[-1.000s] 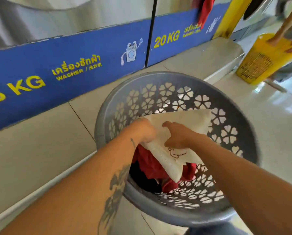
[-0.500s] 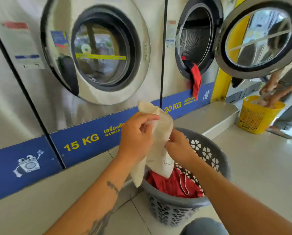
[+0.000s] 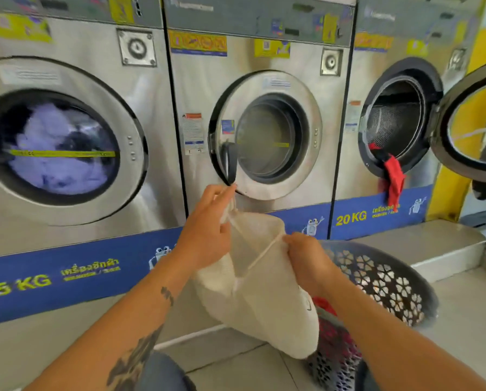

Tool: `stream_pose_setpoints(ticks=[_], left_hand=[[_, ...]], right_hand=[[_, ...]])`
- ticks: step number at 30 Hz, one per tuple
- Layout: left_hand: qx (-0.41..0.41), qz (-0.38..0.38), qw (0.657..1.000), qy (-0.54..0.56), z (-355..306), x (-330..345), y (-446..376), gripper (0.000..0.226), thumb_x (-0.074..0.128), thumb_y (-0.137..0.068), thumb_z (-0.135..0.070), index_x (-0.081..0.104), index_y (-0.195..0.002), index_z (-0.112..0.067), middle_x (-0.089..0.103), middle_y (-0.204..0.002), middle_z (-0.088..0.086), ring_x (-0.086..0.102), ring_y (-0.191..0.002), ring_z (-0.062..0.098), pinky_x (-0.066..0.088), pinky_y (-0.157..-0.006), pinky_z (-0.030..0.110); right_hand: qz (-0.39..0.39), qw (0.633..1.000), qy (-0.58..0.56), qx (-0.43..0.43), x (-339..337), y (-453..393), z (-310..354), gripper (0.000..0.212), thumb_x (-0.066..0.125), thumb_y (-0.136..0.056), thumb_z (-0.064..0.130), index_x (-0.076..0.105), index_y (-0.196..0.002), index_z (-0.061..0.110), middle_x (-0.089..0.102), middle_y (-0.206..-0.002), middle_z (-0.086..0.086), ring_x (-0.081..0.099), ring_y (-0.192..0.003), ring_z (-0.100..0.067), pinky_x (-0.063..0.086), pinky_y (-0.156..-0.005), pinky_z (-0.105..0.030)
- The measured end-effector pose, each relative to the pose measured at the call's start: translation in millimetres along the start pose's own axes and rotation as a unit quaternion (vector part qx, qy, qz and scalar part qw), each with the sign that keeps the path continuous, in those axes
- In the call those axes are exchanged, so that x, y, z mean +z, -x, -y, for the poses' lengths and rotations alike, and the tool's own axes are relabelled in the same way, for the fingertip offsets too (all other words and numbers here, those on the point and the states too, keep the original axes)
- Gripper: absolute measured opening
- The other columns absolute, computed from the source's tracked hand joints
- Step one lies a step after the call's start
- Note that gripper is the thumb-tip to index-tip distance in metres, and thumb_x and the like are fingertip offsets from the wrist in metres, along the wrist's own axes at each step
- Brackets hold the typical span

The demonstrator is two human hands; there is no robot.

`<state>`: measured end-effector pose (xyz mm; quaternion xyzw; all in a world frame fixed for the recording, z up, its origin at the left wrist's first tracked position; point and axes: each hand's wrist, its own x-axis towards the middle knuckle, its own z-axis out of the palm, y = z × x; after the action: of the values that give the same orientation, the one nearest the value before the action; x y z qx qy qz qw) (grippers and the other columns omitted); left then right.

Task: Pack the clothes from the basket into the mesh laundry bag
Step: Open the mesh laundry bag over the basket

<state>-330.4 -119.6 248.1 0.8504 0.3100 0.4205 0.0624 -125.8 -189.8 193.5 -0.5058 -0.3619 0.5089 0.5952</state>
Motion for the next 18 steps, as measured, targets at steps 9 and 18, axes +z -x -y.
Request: stream_pose_setpoints(ticks=[9,18], left_hand=[[-0.069,0.032,0.996,-0.055,41.8,11.1,64.7,0.071,0.039,-0.083,0.007,0.047,-0.141,-0.034,0.065,-0.119,-0.013,0.051,-0.110,0.018,0.038,-0.095,0.029],[-0.253,0.008,0.967,0.042,87.7,107.8,77.1,0.033,0.041,-0.090,-0.001,0.054,-0.082,-0.029,0.060,-0.093,0.003,0.055,-0.084,0.022,0.037,-0.063,0.025]], right_hand=[[-0.035,0.867,0.493,-0.061,19.2,16.0,-67.8,0.037,0.047,-0.079,0.005,0.060,-0.113,0.016,0.065,-0.103,-0.006,0.060,-0.095,-0.028,0.050,-0.079,-0.037],[-0.047,0.805,0.568,-0.166,-29.4,-4.9,-97.9,0.041,0.046,-0.078,-0.006,0.056,-0.110,0.017,0.060,-0.096,-0.002,0.058,-0.086,-0.032,0.050,-0.076,-0.045]])
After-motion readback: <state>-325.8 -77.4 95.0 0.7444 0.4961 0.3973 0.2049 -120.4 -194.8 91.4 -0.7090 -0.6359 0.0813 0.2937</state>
